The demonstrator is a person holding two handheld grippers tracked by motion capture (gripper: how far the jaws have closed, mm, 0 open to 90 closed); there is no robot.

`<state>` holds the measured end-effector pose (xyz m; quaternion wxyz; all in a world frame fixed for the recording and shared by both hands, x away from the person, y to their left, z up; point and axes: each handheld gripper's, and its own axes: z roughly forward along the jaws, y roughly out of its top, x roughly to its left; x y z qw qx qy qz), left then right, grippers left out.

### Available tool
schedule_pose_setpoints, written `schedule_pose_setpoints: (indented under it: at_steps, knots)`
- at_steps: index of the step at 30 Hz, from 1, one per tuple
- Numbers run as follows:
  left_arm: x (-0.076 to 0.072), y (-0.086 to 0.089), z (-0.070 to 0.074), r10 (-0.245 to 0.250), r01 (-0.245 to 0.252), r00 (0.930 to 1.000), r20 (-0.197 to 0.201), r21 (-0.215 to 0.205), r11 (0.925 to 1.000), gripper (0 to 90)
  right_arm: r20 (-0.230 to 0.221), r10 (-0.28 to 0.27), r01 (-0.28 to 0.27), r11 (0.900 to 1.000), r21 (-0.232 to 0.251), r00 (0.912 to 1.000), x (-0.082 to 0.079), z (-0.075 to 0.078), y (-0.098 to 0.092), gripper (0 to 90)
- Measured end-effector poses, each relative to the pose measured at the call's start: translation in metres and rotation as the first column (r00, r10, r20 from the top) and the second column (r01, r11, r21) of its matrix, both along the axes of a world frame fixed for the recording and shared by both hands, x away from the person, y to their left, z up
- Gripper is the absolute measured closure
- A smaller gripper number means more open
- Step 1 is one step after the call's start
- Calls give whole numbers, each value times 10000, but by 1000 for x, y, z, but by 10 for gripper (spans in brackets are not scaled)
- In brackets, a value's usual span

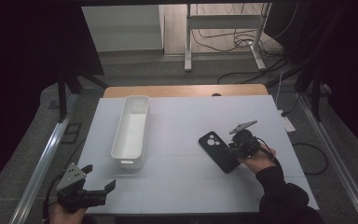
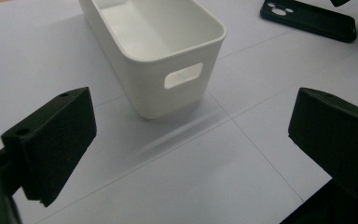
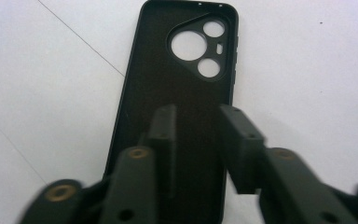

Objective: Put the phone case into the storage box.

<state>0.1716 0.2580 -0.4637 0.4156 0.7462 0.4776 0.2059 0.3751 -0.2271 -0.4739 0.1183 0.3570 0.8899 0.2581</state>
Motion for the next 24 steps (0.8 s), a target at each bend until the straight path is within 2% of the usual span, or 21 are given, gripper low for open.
schedule_pose_setpoints:
  at_steps: [4, 8, 11, 12, 18, 24]
  knots:
    - [0, 0, 0, -5, 5, 10000, 9, 2, 10000, 15, 329, -50, 54, 9999, -103, 9994, -2, 1, 2, 375]
    - [0, 0, 0, -11, 11, 10000, 2, -24, 10000, 15, 514, -145, 138, 9998, 137, 9986, -2, 2, 2, 167]
    - [0, 0, 0, -22, 22, 10000, 5, -8, 10000, 15, 528, -310, 296, 9992, 271, 9981, 0, 2, -1, 41]
    - [0, 0, 0, -21, 21, 10000, -5, -20, 10000, 15, 344, -366, 356, 9989, 312, 9987, 1, 3, -3, 2]
    - [0, 0, 0, -19, 19, 10000, -1, -19, 10000, 15, 390, -904, 877, 9939, 663, 9951, 6, 8, -23, 0]
    - [0, 0, 0, -24, 24, 10000, 6, -13, 10000, 15, 347, -826, 805, 9951, 581, 9960, 7, 5, -26, 0]
